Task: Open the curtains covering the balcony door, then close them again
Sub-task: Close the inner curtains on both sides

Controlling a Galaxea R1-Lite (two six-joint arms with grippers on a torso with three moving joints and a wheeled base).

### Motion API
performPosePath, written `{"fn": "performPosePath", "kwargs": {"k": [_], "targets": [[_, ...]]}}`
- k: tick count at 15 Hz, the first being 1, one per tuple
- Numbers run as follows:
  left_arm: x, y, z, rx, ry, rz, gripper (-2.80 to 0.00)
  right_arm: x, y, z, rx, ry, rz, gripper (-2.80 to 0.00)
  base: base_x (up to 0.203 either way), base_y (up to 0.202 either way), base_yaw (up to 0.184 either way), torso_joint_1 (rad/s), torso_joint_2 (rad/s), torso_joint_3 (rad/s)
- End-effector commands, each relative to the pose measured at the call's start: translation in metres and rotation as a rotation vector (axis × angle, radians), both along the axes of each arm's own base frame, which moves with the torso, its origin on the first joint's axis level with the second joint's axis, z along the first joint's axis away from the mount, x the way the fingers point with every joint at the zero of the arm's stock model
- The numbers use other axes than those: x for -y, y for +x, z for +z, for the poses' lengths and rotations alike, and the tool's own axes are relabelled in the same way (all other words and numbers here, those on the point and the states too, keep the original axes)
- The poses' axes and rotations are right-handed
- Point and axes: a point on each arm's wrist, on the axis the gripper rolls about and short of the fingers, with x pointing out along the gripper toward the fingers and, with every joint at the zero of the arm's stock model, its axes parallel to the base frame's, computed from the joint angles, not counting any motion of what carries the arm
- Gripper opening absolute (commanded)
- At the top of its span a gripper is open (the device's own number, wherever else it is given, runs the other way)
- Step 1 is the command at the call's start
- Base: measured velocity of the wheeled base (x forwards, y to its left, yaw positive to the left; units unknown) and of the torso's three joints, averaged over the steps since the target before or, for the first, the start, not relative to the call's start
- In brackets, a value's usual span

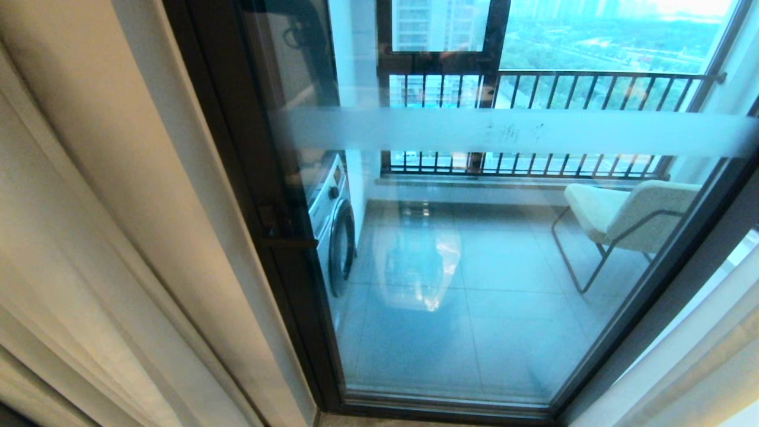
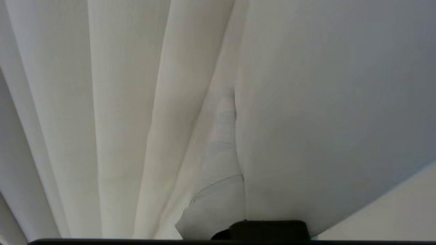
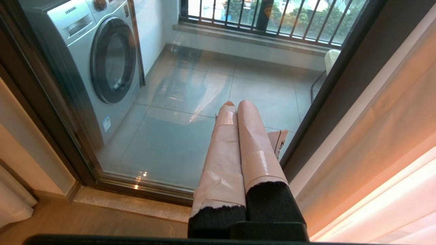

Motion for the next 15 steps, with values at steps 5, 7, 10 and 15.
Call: {"fn": "performPosePath", "kwargs": {"k": [5, 7, 10, 15], "targets": [[0.007, -0.009, 0.008, 0.026, 0.011, -0.002, -2.8, 0.0, 0.0, 0.0, 0.001, -0.001, 0.001, -2.8, 0.0, 0.0, 0.0, 0.0, 0.0, 0.0], [0.014, -0.015, 0.014, 0.043, 0.02, -0.012, -2.8, 0.0, 0.0, 0.0, 0.003, -0.001, 0.001, -2.8, 0.0, 0.0, 0.0, 0.0, 0.0, 0.0], [0.028, -0.026, 0.023, 0.072, 0.034, -0.036, -2.8, 0.0, 0.0, 0.0, 0.006, -0.001, 0.001, -2.8, 0.0, 0.0, 0.0, 0.0, 0.0, 0.0], [0.052, -0.041, 0.022, 0.082, 0.04, -0.09, -2.8, 0.0, 0.0, 0.0, 0.006, -0.001, 0.001, -2.8, 0.0, 0.0, 0.0, 0.0, 0.0, 0.0]]}}
